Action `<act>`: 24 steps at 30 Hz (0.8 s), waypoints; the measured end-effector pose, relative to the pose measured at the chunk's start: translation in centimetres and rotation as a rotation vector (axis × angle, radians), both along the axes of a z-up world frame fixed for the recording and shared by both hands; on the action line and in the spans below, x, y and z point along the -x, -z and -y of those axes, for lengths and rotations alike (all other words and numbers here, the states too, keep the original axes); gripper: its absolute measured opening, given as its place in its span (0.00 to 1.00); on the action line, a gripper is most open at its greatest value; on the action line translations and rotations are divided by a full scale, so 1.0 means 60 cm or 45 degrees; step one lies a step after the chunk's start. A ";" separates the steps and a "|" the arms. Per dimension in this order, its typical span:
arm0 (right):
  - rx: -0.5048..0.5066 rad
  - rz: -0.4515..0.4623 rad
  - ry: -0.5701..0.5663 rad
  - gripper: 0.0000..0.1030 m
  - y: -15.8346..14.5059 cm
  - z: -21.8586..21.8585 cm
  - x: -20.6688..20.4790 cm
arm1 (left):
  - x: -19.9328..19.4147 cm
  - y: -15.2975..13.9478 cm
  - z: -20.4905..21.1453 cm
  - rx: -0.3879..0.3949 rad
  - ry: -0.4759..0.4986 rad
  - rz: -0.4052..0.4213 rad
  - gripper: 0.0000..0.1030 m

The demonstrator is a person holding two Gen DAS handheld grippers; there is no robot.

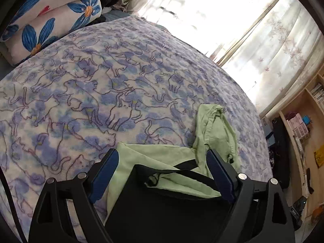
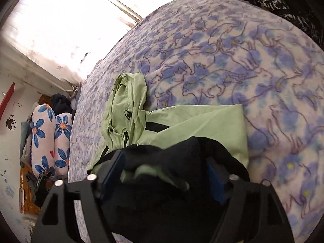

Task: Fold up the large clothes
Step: 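Lift the black hem with both grippers and carry it toward the hood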

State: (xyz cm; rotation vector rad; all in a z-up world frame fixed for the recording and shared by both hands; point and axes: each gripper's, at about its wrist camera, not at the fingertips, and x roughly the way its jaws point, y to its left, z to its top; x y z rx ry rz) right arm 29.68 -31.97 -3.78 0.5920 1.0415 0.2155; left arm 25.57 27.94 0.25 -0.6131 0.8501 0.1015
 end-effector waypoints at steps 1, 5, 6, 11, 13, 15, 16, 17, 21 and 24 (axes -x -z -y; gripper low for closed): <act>0.011 -0.002 -0.004 0.77 0.007 -0.003 -0.005 | -0.008 0.014 0.001 -0.023 0.004 -0.026 0.84; -0.120 -0.011 0.009 0.81 0.044 0.021 -0.022 | -0.029 0.087 0.013 -0.089 0.101 -0.136 0.84; -0.163 -0.010 0.024 0.81 0.050 0.029 -0.021 | -0.033 0.104 0.019 -0.096 0.133 -0.158 0.84; -0.236 0.002 0.064 0.82 0.074 0.063 -0.019 | -0.045 0.157 0.035 -0.147 0.217 -0.210 0.84; -0.254 0.014 0.064 0.82 0.077 0.072 -0.018 | -0.052 0.166 0.043 -0.177 0.268 -0.213 0.84; -0.294 0.038 0.081 0.82 0.077 0.084 -0.016 | -0.058 0.173 0.058 -0.182 0.379 -0.203 0.84; -0.318 0.055 0.091 0.82 0.076 0.090 -0.016 | -0.060 0.174 0.065 -0.181 0.418 -0.195 0.84; -0.350 0.075 0.107 0.82 0.075 0.098 -0.017 | -0.060 0.174 0.074 -0.186 0.477 -0.183 0.84; -0.246 0.072 0.109 0.82 0.070 0.096 -0.033 | -0.063 0.178 0.108 -0.374 0.583 -0.185 0.84; -0.067 0.067 0.077 0.82 0.075 0.080 -0.043 | -0.076 0.192 0.113 -0.441 0.584 -0.219 0.84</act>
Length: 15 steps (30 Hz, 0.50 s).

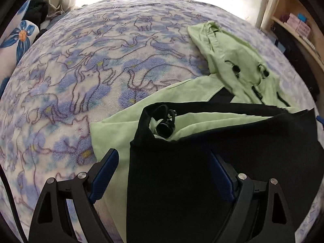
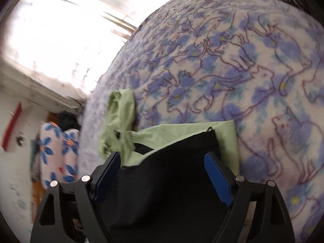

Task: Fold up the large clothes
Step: 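Lift the black hem with both grippers and carry it toward the hood, then lay the hem down near the collar and open both grippers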

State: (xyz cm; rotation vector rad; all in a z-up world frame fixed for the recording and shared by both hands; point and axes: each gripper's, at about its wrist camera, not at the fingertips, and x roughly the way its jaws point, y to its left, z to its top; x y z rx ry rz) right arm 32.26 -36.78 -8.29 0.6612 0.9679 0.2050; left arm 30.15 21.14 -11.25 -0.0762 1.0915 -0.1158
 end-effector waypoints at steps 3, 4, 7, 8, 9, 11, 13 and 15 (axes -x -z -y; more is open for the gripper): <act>0.111 -0.028 -0.016 0.82 0.020 -0.005 -0.004 | -0.021 0.017 -0.008 0.000 -0.035 -0.027 0.83; 0.126 -0.035 -0.018 0.82 0.026 -0.004 -0.004 | -0.029 0.021 -0.008 0.006 -0.042 -0.027 0.83; 0.153 -0.059 -0.025 0.82 0.047 0.005 -0.004 | -0.043 0.023 -0.009 0.020 -0.031 0.003 0.81; 0.153 -0.064 -0.025 0.82 0.051 0.008 -0.004 | -0.045 0.023 -0.008 0.024 -0.022 0.012 0.74; 0.152 -0.068 -0.022 0.82 0.055 0.012 -0.002 | -0.049 0.022 -0.007 0.031 -0.009 0.025 0.69; 0.137 -0.076 -0.017 0.82 0.064 0.019 -0.002 | -0.056 0.021 -0.003 0.049 0.019 0.046 0.52; 0.133 -0.086 -0.020 0.82 0.071 0.020 -0.003 | -0.061 0.020 0.004 0.015 0.026 0.066 0.43; 0.126 -0.086 -0.030 0.82 0.077 0.018 -0.004 | -0.063 0.020 0.006 -0.010 0.027 0.079 0.32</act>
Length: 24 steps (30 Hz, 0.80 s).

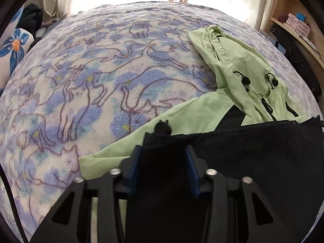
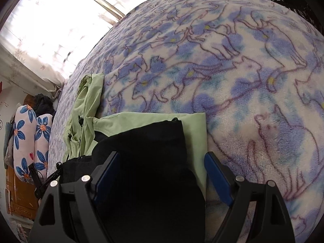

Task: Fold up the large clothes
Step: 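Lay the hem down near the collar and open both grippers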

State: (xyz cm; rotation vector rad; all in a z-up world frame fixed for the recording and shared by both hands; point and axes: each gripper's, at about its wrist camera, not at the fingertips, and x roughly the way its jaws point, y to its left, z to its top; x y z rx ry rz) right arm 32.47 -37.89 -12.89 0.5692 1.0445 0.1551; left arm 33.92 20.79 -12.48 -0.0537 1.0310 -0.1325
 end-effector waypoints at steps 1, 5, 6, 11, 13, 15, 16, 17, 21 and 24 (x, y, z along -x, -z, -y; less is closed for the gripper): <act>0.003 0.003 -0.003 0.82 0.000 -0.002 0.000 | 0.003 -0.002 -0.001 0.006 -0.004 0.004 0.25; 0.054 0.028 -0.034 0.82 0.000 -0.017 0.001 | 0.011 -0.019 -0.013 0.034 -0.074 0.054 0.12; 0.068 0.034 -0.045 0.80 -0.002 -0.021 0.001 | 0.016 -0.026 -0.016 0.039 -0.098 0.071 0.11; 0.159 0.056 -0.114 0.78 -0.011 -0.047 -0.001 | 0.051 -0.072 -0.040 0.078 -0.191 0.186 0.11; 0.196 0.065 -0.127 0.71 -0.012 -0.055 -0.003 | 0.058 -0.078 -0.047 0.073 -0.210 0.187 0.11; 0.273 0.034 -0.133 0.39 -0.008 -0.066 -0.007 | 0.059 -0.075 -0.048 0.035 -0.221 0.162 0.11; 0.327 0.026 -0.133 0.20 -0.008 -0.070 -0.009 | 0.059 -0.072 -0.049 0.017 -0.228 0.147 0.11; 0.354 0.047 -0.136 0.12 -0.013 -0.073 -0.007 | 0.059 -0.073 -0.050 0.020 -0.237 0.144 0.11; 0.409 0.197 -0.065 0.05 -0.059 -0.071 0.017 | 0.066 -0.097 -0.045 0.038 -0.272 0.220 0.10; 0.496 0.287 -0.043 0.03 -0.085 -0.079 0.024 | 0.066 -0.109 -0.040 0.029 -0.297 0.265 0.10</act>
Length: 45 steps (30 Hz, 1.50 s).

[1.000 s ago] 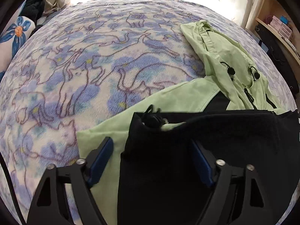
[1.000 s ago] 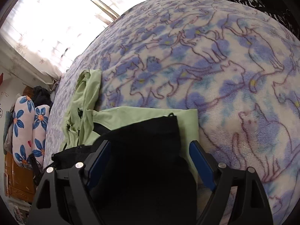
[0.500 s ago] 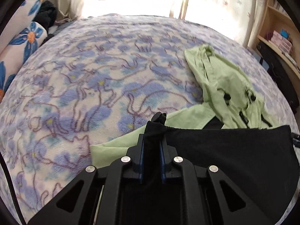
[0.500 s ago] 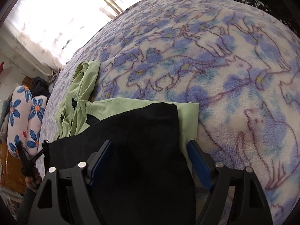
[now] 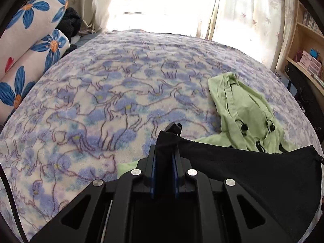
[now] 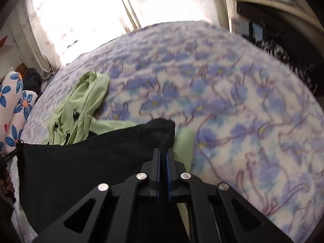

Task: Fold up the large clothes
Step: 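Lay the hem down near the collar and open both grippers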

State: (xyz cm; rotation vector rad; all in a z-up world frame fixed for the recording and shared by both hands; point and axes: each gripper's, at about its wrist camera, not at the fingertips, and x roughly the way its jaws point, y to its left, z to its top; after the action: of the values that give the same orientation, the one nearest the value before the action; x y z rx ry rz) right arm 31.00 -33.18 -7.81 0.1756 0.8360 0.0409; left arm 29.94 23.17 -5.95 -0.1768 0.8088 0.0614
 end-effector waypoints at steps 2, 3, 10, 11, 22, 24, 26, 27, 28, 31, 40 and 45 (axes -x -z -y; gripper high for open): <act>0.026 0.052 0.008 0.03 -0.014 -0.005 -0.002 | -0.003 -0.005 0.001 -0.007 -0.025 0.022 0.10; 0.023 0.073 0.014 0.03 -0.019 -0.008 -0.006 | -0.005 -0.007 0.000 -0.007 -0.039 0.031 0.10; 0.112 -0.034 0.038 0.03 0.032 -0.030 -0.067 | -0.039 0.054 -0.002 -0.069 -0.107 -0.078 0.10; 0.135 -0.067 0.040 0.03 0.049 -0.034 -0.076 | -0.042 0.072 -0.003 -0.069 -0.113 -0.106 0.10; 0.333 -0.053 0.130 0.06 0.019 -0.082 -0.058 | -0.026 0.083 -0.001 -0.112 -0.184 -0.215 0.26; 0.281 0.061 0.136 0.11 -0.018 -0.106 -0.027 | -0.004 0.060 0.010 -0.136 -0.188 -0.155 0.30; 0.223 0.134 0.077 0.39 -0.038 -0.139 -0.005 | 0.016 0.039 0.035 -0.135 -0.149 -0.105 0.31; 0.183 0.153 0.001 0.47 -0.043 -0.169 0.004 | 0.025 0.032 0.054 -0.124 -0.110 -0.083 0.31; 0.165 0.149 -0.057 0.53 -0.044 -0.192 0.006 | 0.033 0.027 0.073 -0.117 -0.069 -0.067 0.31; 0.186 0.086 -0.255 0.53 -0.021 -0.284 0.009 | 0.037 0.032 0.127 -0.145 -0.007 -0.065 0.31; 0.356 -0.105 -0.121 0.53 0.079 -0.243 -0.038 | 0.003 0.112 0.074 -0.250 -0.169 -0.199 0.33; 0.299 -0.196 0.242 0.50 0.092 -0.043 -0.049 | 0.013 0.117 0.008 -0.146 -0.241 -0.224 0.33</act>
State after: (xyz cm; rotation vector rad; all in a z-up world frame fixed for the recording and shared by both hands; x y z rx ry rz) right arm 33.94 -30.62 -13.34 0.0364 0.9670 -0.2511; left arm 29.14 22.71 -12.94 -0.1401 0.9596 0.3042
